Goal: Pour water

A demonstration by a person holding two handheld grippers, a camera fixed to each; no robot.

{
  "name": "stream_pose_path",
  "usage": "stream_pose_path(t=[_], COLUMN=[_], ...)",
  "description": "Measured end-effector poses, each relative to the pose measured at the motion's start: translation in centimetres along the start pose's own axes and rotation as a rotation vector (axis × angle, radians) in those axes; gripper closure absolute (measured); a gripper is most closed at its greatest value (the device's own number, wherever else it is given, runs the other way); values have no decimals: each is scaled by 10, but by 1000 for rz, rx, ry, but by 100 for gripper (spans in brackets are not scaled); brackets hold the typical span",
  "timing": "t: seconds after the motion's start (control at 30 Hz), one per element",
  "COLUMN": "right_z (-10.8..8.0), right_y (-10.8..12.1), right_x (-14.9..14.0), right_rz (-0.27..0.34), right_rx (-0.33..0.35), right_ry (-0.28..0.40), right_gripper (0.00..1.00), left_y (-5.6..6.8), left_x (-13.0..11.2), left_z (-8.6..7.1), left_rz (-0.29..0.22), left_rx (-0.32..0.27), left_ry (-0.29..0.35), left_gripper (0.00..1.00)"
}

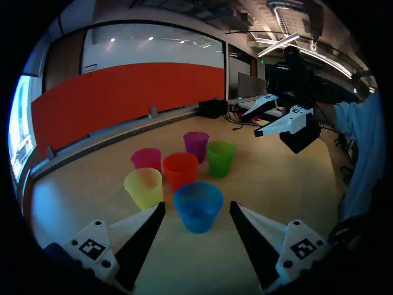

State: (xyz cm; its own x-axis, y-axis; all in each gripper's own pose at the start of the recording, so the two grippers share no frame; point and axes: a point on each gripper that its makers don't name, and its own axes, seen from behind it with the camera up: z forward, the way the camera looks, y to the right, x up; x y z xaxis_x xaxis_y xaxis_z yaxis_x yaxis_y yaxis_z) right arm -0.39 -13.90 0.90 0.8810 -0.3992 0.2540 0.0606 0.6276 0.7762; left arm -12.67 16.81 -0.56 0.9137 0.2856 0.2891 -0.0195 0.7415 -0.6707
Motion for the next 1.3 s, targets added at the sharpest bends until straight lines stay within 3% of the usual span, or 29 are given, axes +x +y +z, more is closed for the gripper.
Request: stream_pose_path(t=[0.57, 1.3], right_z=[22, 45], right_y=[-1, 4], right_x=[-14, -28], right_rz=[-7, -17], right_rx=[30, 54], right_ry=[-44, -85], right_gripper=[0, 0], left_y=[4, 7], left_x=[-26, -24], left_z=[23, 54], left_rz=[14, 7], left_rx=[-49, -102], left_ry=[-120, -147], left_gripper=[2, 2])
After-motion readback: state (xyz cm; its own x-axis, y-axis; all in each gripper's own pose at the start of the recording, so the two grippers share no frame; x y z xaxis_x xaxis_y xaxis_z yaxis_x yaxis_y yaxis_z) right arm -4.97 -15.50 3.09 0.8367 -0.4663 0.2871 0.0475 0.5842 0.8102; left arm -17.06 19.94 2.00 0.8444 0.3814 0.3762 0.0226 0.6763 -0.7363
